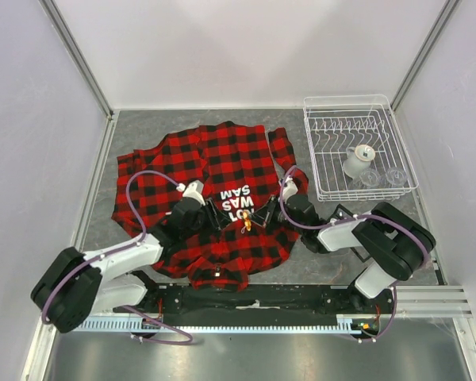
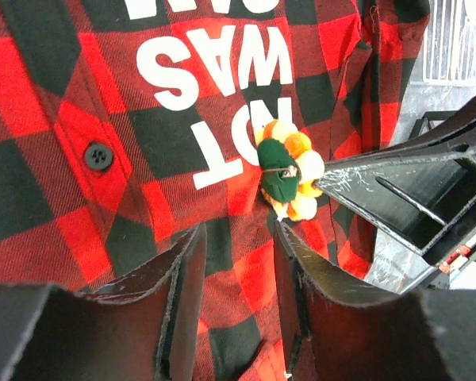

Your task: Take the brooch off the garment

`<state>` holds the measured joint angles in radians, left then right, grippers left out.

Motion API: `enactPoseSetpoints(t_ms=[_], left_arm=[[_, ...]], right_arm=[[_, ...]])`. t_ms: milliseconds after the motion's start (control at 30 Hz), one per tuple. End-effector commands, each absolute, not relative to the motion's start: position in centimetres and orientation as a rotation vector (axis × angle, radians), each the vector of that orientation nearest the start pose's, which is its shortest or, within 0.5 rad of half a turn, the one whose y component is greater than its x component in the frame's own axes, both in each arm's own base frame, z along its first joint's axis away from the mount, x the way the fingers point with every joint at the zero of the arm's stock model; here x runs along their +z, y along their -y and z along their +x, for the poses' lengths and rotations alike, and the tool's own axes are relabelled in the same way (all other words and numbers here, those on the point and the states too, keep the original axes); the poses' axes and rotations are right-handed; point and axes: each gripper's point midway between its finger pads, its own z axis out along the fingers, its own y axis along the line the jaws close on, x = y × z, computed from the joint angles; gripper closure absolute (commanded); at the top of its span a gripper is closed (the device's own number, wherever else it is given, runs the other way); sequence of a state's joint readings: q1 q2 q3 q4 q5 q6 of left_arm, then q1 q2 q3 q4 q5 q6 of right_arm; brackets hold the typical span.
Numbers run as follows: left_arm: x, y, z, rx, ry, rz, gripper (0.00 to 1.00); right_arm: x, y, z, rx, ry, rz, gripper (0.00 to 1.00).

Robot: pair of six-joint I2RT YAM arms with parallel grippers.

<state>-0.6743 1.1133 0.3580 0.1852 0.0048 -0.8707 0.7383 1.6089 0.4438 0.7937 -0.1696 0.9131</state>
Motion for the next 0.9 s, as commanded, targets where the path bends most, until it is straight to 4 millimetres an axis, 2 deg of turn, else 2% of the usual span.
enactPoseSetpoints(t_ms=[0, 67, 133, 200, 367, 500, 867], left_arm=[[10.0, 25.1, 25.4, -0.998, -2.16, -0.209, 0.54], [9.5, 25.7, 25.3, -1.024, -2.173, -0.189, 0.55], [9.9, 26.4, 25.6, -1.055, -2.153, -0.167, 0.56], [9.2, 26.6, 25.7, -1.049, -2.173, -0.155, 0.59], [8.7, 28.1, 26.1, -1.075, -2.203, -0.082, 0.67], [7.3, 28.3, 26.2, -1.075, -2.223, -0.083, 0.68], [5.6, 28.6, 26.3, -1.079, -2.234, -0.085, 0.71]], right_arm=[[7.7, -30.6, 25.6, 1.228, -2.101, 0.066, 1.0], [7.7, -30.3, 25.7, 1.214, -2.102, 0.061, 1.0], [7.3, -30.1, 25.7, 1.197, -2.122, 0.059, 1.0], [6.7, -29.9, 25.6, 1.167, -2.152, 0.051, 1.0], [6.1, -29.4, 25.6, 1.113, -2.183, 0.05, 1.0], [5.7, -28.8, 25.7, 1.063, -2.201, 0.044, 1.0], [5.3, -29.2, 26.4, 0.999, -2.22, -0.048, 0.99]])
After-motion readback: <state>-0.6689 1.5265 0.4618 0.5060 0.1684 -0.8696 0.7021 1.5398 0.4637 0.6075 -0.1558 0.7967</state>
